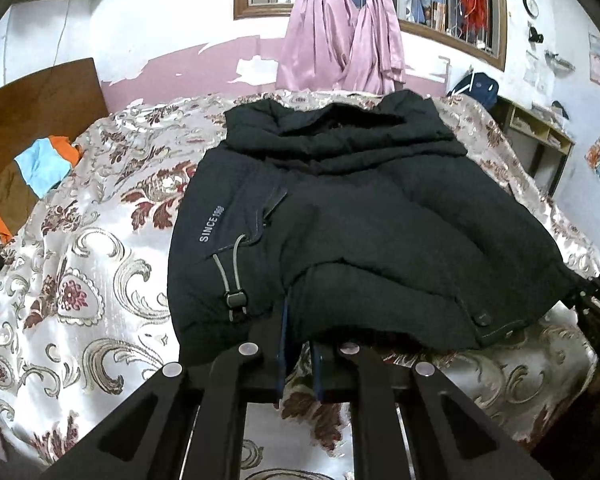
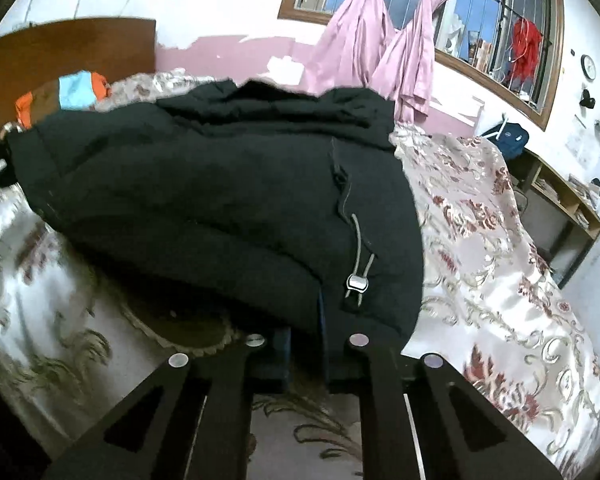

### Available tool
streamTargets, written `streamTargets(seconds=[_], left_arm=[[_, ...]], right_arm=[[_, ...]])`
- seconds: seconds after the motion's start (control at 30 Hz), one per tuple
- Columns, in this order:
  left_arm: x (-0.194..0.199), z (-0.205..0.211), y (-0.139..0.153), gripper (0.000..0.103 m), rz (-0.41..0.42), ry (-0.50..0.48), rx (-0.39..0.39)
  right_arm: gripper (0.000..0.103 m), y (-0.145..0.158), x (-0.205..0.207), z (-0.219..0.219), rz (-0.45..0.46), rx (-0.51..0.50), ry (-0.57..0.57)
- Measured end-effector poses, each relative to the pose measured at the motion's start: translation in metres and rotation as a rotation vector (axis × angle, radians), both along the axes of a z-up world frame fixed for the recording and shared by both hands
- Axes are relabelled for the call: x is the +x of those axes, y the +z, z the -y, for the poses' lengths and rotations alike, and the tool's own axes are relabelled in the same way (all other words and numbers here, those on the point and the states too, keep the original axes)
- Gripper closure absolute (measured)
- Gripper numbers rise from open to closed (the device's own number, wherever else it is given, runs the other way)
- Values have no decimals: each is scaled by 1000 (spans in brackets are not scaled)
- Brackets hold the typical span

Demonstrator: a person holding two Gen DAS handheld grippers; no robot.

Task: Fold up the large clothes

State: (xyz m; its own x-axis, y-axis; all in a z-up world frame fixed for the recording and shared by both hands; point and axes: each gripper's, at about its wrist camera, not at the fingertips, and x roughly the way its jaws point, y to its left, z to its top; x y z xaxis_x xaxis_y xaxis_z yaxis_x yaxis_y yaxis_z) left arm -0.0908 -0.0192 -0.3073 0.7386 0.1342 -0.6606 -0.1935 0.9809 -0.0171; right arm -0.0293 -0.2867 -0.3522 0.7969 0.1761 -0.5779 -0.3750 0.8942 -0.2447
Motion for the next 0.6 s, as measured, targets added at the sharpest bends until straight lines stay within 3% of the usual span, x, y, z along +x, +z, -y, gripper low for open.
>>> streamTargets(seconds=[0.33, 0.6], left_arm=[[10, -11, 21, 94, -26, 4, -35], [14, -14, 46, 94, -5, 17, -50]], right_arm=[[97, 63, 5, -11, 17, -37, 80], [97, 91, 16, -13, -2, 44, 52]])
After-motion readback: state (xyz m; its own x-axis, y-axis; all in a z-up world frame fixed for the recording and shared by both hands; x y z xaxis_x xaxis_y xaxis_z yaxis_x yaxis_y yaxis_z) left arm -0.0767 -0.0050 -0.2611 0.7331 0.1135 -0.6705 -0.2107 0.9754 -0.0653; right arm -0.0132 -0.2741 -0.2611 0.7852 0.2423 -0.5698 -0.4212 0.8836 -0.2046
